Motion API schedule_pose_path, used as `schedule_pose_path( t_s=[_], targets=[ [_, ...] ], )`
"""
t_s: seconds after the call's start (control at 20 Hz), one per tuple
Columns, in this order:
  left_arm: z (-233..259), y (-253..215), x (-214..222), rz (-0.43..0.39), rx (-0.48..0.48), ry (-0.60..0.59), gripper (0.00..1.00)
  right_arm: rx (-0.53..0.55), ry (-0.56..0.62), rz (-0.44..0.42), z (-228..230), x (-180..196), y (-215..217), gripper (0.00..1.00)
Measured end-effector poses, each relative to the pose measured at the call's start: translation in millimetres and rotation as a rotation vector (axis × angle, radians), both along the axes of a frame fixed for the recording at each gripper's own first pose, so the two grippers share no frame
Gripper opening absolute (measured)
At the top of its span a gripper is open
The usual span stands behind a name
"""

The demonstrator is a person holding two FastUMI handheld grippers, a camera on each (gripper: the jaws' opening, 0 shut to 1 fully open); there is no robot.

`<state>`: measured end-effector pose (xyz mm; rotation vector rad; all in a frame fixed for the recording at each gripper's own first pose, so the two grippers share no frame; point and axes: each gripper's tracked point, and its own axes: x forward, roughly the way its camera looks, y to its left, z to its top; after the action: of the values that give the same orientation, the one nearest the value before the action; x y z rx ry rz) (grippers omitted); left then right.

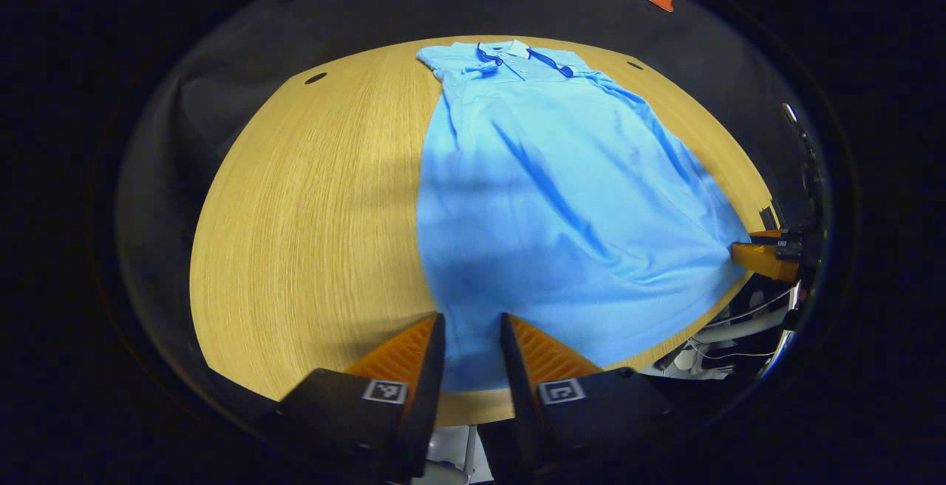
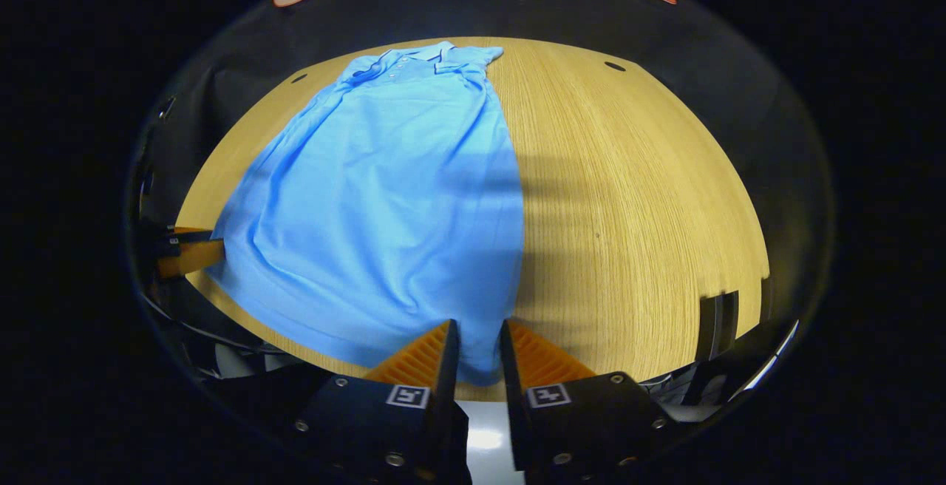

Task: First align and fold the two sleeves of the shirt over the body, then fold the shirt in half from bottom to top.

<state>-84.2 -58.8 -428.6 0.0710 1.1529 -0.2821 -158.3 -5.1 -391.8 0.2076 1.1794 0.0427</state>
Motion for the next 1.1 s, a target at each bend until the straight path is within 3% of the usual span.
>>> schedule_pose_path(
  t_s=[0.1,0.2,0.25,0.35,0.75,0.9,1.1],
  targets=[
    [0.2,-3.4,-0.3,0.023,0.024,-0.010,0.10,0.046,0.011,-0.033,0.9,4.8,3.6,0.11],
    [8.2,-7.7,1.1,0.065,0.000,-0.015,0.10,0.180,0.024,-0.045,5.2,6.2,15.1,0.03],
    [23.4,-8.1,9.3,0.075,-0.018,-0.044,0.04,0.255,-0.022,-0.065,18.0,16.1,18.2,0.02],
    [47.0,-4.3,19.7,0.101,-0.035,-0.092,0.04,0.305,-0.081,-0.096,36.0,30.9,15.9,0.02],
    [129.2,-7.5,65.7,0.133,-0.086,-0.261,0.04,0.351,-0.254,-0.061,93.1,75.8,11.9,0.01],
    [163.6,-13.7,104.7,0.143,-0.114,-0.337,0.05,0.421,-0.297,-0.121,118.5,105.8,6.5,0.01],
    [188.0,-17.2,153.8,0.150,-0.140,-0.406,0.04,0.423,-0.353,-0.155,143.7,155.3,-13.7,0.01]
  ],
)
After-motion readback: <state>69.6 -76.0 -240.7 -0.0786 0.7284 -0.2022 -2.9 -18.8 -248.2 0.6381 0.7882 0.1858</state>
